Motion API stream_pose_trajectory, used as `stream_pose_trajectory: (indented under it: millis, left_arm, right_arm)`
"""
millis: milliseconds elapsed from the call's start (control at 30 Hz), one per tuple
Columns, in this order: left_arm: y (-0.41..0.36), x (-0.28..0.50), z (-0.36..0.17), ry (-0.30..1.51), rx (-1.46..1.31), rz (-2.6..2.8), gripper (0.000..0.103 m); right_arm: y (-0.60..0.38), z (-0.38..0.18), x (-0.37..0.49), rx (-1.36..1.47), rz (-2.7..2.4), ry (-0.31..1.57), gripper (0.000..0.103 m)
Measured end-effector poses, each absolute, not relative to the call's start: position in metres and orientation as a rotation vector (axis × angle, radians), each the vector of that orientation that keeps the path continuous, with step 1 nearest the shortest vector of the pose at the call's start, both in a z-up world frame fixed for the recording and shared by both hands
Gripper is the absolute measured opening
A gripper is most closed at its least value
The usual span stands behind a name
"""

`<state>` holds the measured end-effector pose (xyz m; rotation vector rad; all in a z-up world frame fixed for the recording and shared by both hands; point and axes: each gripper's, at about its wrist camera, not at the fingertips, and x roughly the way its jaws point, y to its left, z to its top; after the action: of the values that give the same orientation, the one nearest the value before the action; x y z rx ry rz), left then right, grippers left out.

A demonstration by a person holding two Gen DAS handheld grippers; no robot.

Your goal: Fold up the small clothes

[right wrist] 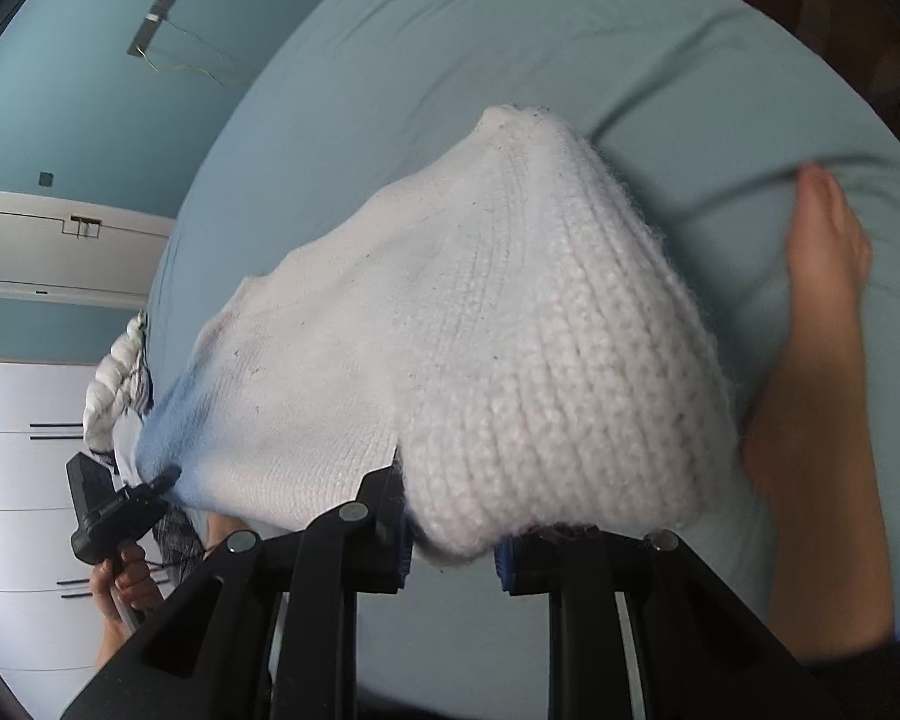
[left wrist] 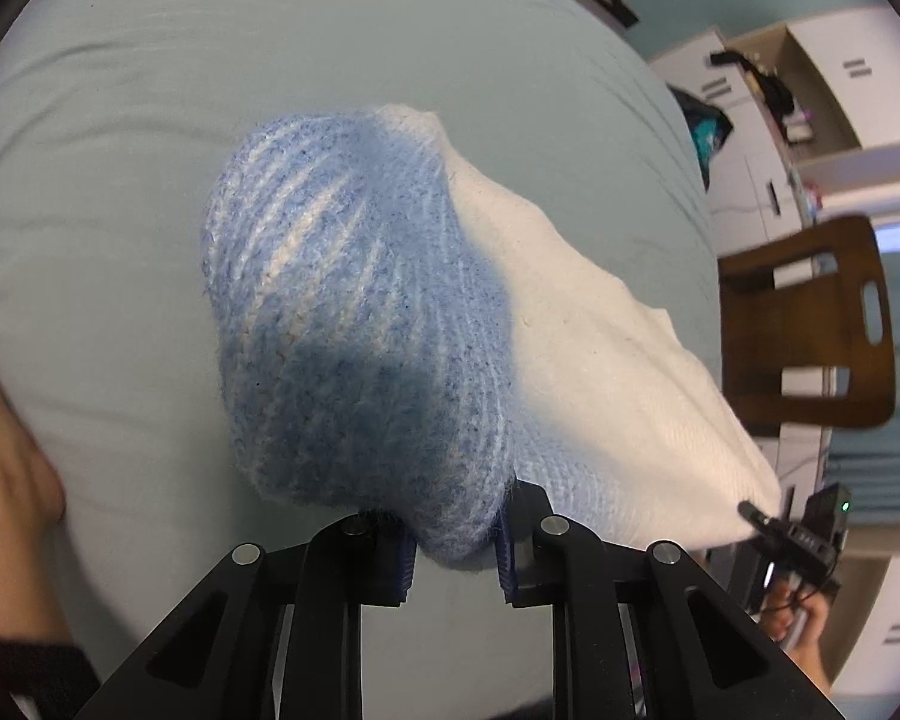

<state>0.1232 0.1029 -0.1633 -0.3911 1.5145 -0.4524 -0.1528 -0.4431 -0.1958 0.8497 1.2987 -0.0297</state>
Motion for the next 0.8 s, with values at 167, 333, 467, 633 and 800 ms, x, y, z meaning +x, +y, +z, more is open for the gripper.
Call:
stream_pose_trajectory:
  millis: [167,333,467,633,800]
  left_arm:
    - [0.119,0.082,-0.169,1.637,-0.304,-0.426,0.019]
    - [0.125,0.053,-0.172,1.745,-0.329,-0.377,0.019]
    - [0.124,0.082,-0.161,1.705,-0.437,-0.365,0.019]
    - [0.1,0.165,-0.158,1.599,-0.495,-0.326,0.019]
    - [0.075,0.238,-0.196,1.495,-0.518,-0.252,0.021]
  right_arm:
    - [-0.444,-0.211,-0.176,0.862,-0.024,1.437,0.016]
    - [-0.449,-0.24,-0.153,0.958,-0.049,1.549,0.016]
    - [-0.466,-0.232,-0.126,1.044,-0.06,1.51,0.016]
    - [-0.485,-0.221,-0.063,1.079,-0.057,1.415,0.016]
    - [-0.508,-0.247,0.005,1.07,-0.109,1.342,0.025]
